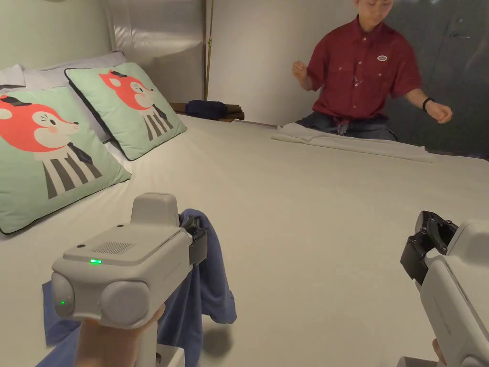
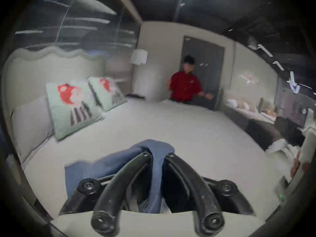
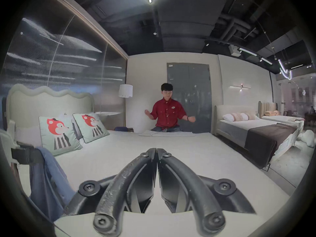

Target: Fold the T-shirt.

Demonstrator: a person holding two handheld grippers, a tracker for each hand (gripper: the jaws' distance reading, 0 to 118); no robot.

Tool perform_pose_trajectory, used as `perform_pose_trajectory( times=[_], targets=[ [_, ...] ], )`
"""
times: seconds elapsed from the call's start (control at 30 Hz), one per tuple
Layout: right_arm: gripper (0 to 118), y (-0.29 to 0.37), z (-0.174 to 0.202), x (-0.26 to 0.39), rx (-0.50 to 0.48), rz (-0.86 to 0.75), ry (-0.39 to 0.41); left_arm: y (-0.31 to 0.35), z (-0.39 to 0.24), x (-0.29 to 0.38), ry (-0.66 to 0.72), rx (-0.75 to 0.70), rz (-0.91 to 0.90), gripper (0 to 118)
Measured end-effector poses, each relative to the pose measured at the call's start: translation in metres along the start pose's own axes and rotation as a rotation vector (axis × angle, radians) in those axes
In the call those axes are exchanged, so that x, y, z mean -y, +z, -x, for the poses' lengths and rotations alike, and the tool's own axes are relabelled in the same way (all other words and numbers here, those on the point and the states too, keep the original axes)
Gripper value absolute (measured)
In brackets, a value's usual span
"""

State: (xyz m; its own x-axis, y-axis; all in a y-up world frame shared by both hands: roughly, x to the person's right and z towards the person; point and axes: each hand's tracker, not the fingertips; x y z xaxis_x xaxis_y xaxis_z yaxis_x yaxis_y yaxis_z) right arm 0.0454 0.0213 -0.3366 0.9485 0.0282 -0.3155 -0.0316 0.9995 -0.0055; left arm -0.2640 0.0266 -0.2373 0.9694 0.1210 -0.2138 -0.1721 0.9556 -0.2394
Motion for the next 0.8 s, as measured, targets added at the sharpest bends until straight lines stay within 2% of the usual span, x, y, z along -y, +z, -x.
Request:
perform_pose_trajectory(
  times=[0.2,0.33,0.57,0.8],
  targets=[
    [0,0.042,-0.047,-0.011,0.094,-0.05,-0.009,0.001,-0.087,-0.018,-0.05,0.251,-0.064,3],
    [0,0.067,-0.078,-0.014,0.167,-0.065,-0.008,-0.009,-0.143,-0.004,-0.078,0.397,-0.018,3],
    [0,0.094,-0.112,-0.006,0.261,-0.053,-0.032,-0.045,-0.212,0.077,-0.126,0.568,0.263,3],
    [0,0.103,-0.123,0.008,0.287,-0.017,-0.042,-0.07,-0.241,0.179,-0.246,0.6,0.602,3]
  ],
)
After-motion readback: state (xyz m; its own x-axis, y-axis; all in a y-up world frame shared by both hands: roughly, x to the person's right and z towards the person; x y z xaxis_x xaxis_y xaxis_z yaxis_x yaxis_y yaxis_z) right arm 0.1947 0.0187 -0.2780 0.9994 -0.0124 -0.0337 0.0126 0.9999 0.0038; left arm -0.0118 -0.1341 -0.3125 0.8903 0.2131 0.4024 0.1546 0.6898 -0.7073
